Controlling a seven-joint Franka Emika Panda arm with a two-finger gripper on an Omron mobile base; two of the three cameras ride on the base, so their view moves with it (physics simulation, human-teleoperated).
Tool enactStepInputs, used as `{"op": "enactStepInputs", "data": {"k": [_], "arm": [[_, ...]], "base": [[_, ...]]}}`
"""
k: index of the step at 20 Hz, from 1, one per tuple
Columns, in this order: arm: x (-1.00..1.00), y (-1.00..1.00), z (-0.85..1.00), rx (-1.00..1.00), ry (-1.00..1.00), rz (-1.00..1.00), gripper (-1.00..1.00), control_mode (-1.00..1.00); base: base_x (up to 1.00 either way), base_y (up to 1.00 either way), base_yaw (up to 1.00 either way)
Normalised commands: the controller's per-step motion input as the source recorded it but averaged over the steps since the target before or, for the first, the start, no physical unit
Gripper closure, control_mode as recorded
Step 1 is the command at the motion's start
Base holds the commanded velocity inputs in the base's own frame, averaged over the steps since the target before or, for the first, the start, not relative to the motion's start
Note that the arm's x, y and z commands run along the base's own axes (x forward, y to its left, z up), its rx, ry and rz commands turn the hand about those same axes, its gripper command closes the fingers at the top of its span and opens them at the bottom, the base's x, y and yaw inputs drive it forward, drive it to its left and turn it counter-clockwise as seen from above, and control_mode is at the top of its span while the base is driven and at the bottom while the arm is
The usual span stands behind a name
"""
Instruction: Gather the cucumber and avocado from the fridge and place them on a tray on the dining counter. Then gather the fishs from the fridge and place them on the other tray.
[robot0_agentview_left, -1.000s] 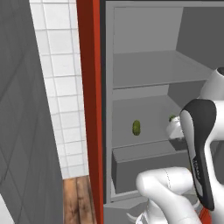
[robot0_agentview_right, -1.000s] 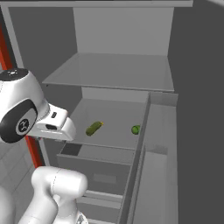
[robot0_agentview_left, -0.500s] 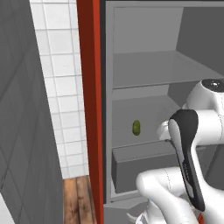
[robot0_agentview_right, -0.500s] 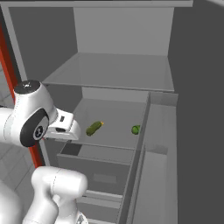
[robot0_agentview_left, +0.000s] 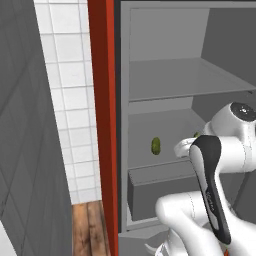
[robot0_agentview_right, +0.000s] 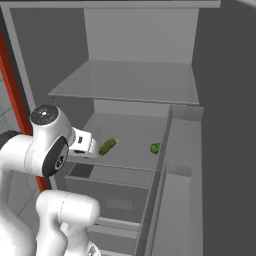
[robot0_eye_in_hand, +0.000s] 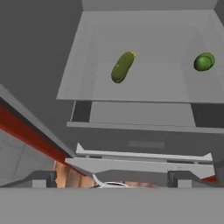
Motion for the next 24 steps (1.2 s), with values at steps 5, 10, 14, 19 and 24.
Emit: {"op": "enactStepInputs", "data": {"k": [5, 10, 14, 19, 24], "arm": [[0.40, 0.00, -0.20, 0.00, -0.05, 0.00, -1.00, -1.00], [0.27, 0.00, -0.32, 0.00, -0.07, 0.00, -1.00, -1.00], [0.31, 0.00, -0.25, 0.00, -0.01, 0.00, -1.00, -1.00], [0.24, 0.00, -0.23, 0.00, -0.02, 0.00, -1.00, -1.00], [0.55, 0.02, -0.15, 0.00, 0.00, 0.00, -1.00, -1.00]], "base": [[0.00, 0.00, 0.00], [0.00, 0.00, 0.00], [0.00, 0.00, 0.00], [0.00, 0.00, 0.00], [0.00, 0.00, 0.00]]}}
